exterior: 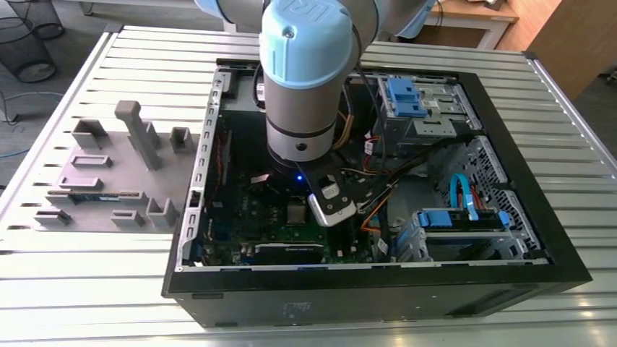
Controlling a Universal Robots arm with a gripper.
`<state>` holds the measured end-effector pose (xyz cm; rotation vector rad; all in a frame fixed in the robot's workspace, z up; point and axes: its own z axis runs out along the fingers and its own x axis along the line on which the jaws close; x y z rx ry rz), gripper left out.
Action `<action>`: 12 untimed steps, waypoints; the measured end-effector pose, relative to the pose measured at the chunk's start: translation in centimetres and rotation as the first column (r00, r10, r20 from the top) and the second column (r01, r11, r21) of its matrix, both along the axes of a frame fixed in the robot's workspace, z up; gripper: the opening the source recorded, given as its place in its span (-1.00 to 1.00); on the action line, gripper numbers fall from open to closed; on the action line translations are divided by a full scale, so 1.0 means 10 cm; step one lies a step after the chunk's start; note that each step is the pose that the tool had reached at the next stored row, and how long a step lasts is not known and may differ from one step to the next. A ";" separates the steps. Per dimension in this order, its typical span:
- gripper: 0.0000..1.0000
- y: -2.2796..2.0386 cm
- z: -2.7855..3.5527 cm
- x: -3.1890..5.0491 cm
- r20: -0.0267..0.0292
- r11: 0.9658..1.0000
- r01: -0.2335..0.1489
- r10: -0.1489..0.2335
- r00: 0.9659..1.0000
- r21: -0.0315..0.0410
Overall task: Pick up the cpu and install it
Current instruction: 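Place the cpu into insertion slot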
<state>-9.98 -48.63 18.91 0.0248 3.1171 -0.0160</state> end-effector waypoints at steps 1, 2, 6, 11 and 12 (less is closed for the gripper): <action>-0.23 0.000 -0.001 0.000 0.000 1.000 0.000 0.000 1.000 0.000; -0.23 0.000 -0.002 0.000 0.000 1.000 0.000 0.000 1.000 0.000; -0.23 0.000 -0.011 0.000 0.000 1.000 0.000 0.000 1.000 0.000; -0.23 0.000 -0.016 0.000 0.000 1.000 0.000 0.000 1.000 0.000; -0.23 0.000 -0.016 0.000 0.000 1.000 0.000 0.000 1.000 0.000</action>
